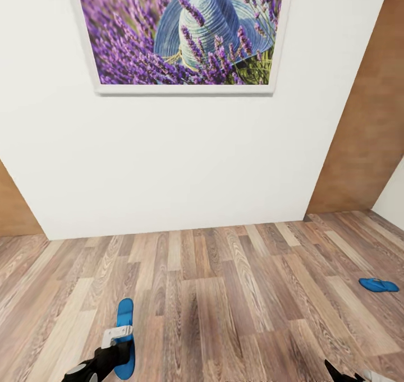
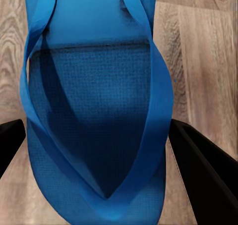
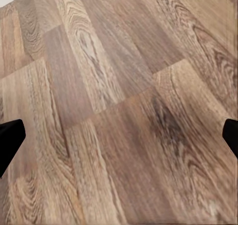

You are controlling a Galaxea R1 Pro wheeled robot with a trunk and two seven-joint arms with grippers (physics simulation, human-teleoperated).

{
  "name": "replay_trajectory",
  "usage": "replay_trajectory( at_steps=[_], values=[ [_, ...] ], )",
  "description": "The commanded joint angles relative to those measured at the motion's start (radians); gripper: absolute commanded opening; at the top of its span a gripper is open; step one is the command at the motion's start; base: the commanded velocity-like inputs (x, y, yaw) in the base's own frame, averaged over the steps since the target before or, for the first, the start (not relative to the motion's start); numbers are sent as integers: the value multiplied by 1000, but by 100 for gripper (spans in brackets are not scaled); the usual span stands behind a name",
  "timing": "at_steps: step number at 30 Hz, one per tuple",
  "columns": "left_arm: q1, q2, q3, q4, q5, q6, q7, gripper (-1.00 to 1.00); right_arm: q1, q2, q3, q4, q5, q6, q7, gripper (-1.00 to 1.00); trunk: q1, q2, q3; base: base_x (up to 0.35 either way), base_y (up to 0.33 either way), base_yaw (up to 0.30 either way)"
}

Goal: In the bedroom, move the book from the bed onto either nightstand, and place the two sandals side by side next to the bed.

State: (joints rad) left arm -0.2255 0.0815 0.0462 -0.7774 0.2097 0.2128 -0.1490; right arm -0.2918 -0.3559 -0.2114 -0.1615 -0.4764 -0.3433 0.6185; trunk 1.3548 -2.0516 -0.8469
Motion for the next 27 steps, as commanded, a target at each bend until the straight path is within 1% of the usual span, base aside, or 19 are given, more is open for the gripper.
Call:
replay_trajectory(
  at_steps=[1,27],
  values=[
    [0,0,3,-2,9,8,-4,-100,-1,0,-3,2,-4,0,7,100,0,0,-1,0,0,-282],
    [0,-2,3,-2,9,8,-4,-100,-1,0,-3,2,-4,0,7,100,0,0,-1,0,0,-280]
  ],
)
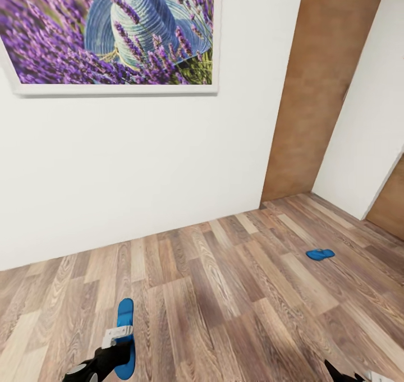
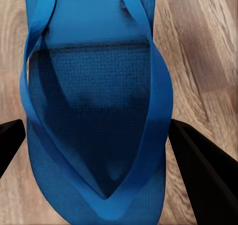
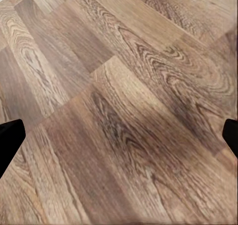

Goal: In the bedroom, move the book from the bed onto either nightstand, and place the two sandals side by side next to the bed.

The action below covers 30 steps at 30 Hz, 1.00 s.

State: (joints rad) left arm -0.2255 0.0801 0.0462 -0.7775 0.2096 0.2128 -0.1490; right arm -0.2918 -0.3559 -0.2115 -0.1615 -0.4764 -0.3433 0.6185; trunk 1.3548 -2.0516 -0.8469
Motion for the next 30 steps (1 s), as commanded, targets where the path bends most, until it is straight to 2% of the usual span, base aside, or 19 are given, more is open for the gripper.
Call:
replay_trajectory(
  at_steps=[1,20,30],
  values=[
    [0,0,3,-2,9,8,-4,-100,-1,0,-3,2,-4,0,7,100,0,0,-1,0,0,-249],
    [0,0,3,-2,9,8,-4,-100,-1,0,-3,2,-4,0,7,100,0,0,-1,0,0,-34],
    [0,0,3,-2,10,8,-4,-100,-1,0,-3,2,-4,0,7,100,0,0,-1,0,0,-220]
  ],
)
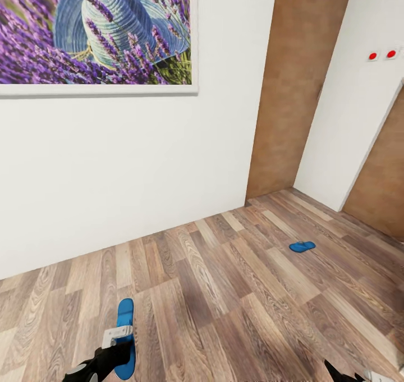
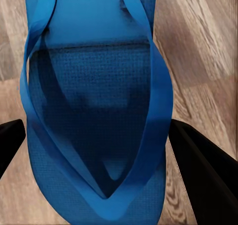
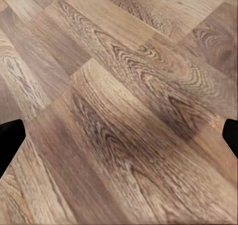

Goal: In the bedroom, move the book from the bed onto either nightstand, and place the two sandals side by side next to the bed.

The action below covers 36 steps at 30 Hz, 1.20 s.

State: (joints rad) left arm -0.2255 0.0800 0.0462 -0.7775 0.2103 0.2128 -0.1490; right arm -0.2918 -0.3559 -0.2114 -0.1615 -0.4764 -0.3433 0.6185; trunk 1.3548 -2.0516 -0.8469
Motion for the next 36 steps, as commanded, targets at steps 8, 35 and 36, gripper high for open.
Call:
replay_trajectory(
  at_steps=[8,35,36],
  values=[
    [0,0,3,-2,9,8,-4,-100,-1,0,-3,2,-4,0,7,100,0,0,-1,0,0,-276],
    [0,0,4,-2,8,5,-4,-100,-1,0,-3,2,-4,0,7,100,0,0,-1,91,72,-124],
    [0,0,4,-2,8,5,-4,-100,-1,0,-3,2,-4,0,7,100,0,0,-1,207,147,0]
  ],
)
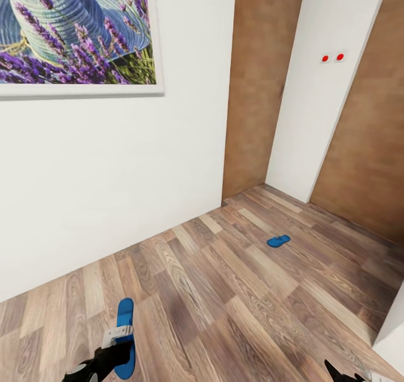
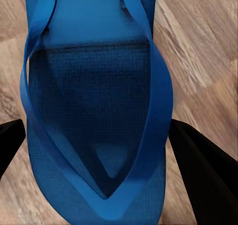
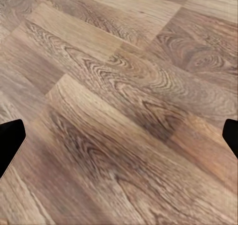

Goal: In the bedroom, move the book from the bed onto either nightstand, and place the two sandals side by side next to the bed.

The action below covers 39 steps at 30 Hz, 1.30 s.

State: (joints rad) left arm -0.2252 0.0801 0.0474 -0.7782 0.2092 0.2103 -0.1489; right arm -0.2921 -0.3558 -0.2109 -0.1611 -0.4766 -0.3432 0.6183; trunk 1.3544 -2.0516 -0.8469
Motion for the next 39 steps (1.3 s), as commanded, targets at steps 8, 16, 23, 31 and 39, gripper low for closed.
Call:
replay_trajectory(
  at_steps=[8,16,23,31,39],
  values=[
    [0,0,2,-1,10,8,-4,-100,-1,0,-4,2,-3,0,8,100,0,0,-1,139,103,0],
    [0,0,3,-1,10,8,-4,-100,-1,0,-4,3,-2,0,8,100,0,0,-1,252,149,0],
    [0,0,3,0,10,8,-4,-100,-1,0,-4,3,-2,0,8,100,0,0,-1,295,89,0],
    [0,0,2,39,7,-5,-4,-100,-1,0,-4,3,-2,0,8,100,0,0,-1,298,7,0],
    [0,0,2,43,8,-20,-4,-100,-1,0,-4,3,-2,0,8,100,0,0,-1,306,0,0]
  ],
)
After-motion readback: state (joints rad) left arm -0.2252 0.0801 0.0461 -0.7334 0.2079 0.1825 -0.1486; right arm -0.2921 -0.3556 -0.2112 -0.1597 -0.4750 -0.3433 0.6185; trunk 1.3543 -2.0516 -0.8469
